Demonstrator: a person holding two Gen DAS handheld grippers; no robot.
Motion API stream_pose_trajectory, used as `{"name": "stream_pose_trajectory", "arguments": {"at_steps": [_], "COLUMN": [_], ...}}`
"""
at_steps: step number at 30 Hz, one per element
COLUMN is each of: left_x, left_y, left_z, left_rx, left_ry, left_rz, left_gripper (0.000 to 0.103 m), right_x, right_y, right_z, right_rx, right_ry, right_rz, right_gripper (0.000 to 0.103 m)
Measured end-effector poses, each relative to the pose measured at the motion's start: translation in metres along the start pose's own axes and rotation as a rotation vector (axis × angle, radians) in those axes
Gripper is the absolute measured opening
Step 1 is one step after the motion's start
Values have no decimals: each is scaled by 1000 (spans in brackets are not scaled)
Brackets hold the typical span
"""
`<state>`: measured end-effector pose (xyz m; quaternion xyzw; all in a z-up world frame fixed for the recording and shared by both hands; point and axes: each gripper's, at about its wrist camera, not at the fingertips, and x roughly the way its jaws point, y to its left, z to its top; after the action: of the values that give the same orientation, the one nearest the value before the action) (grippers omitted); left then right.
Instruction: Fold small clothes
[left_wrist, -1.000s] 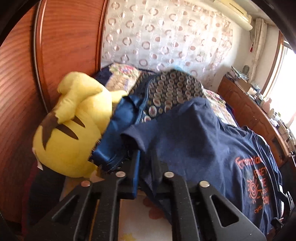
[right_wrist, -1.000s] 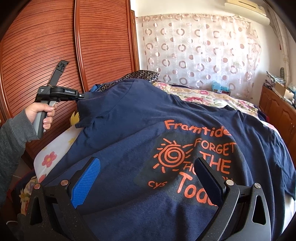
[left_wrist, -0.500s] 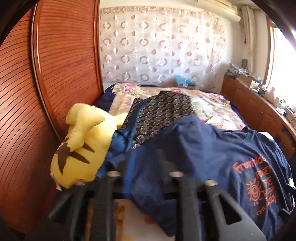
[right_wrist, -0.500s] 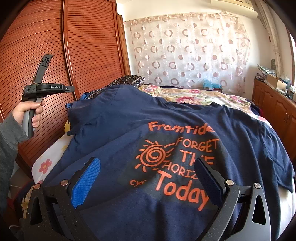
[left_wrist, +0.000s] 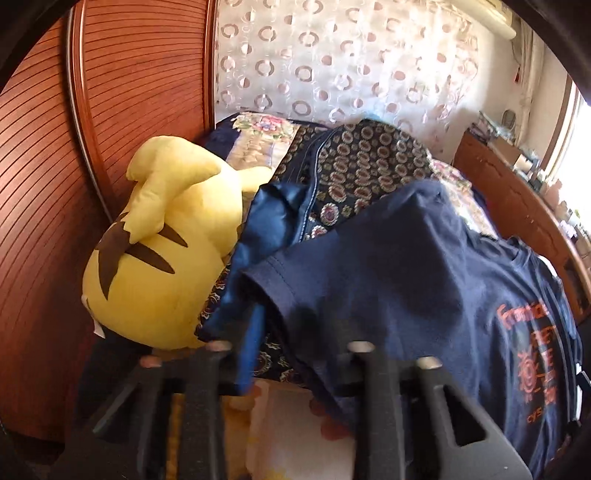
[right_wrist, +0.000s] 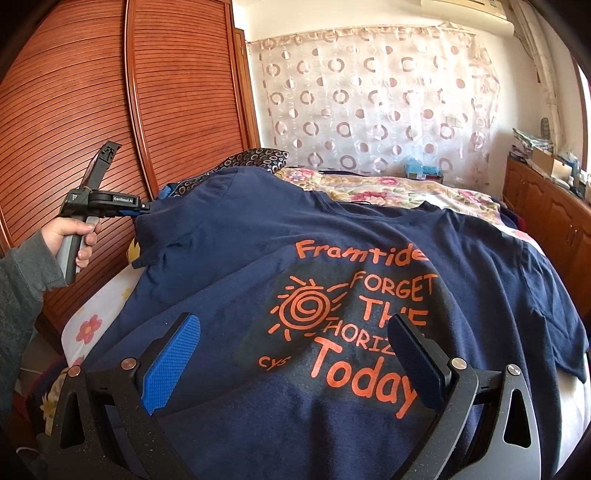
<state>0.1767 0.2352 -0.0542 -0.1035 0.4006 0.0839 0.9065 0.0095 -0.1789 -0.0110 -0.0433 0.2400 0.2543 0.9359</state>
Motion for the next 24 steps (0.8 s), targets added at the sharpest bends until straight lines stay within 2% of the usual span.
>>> {"name": "stream_pose_trajectory", "arguments": {"at_steps": [2, 3, 7, 13, 17, 23, 24], "left_x": [-3, -6, -33, -73, -76, -68, -66], "left_y": [-1, -1, -15, -76, -126, -198, -203], "left_z": [0, 1, 5, 20, 24, 21, 20], "left_rx": [9, 9, 14, 130, 210, 339, 349], "left_ry": [-12, -21, -94, -178, -172, -156, -152], "left_rz": [-2, 4, -48, -127, -193, -234, -248], "left_gripper": [3, 2, 2, 2, 2, 2, 7], "right_x": [-1, -1, -2, -4, -9, -13, -13], "right_y": [-3, -4, -7, -9, -14, -27, -27], "right_z": [0, 0, -1, 2, 3, 0, -1], "right_rx": [4, 5, 8, 12, 25, 54, 57], "right_ry": [0, 0, 1, -4, -16, -20, -19], "right_rz": [0, -2, -2, -8, -23, -49, -53], "right_gripper": [101, 101, 101, 101, 101, 101, 101]}}
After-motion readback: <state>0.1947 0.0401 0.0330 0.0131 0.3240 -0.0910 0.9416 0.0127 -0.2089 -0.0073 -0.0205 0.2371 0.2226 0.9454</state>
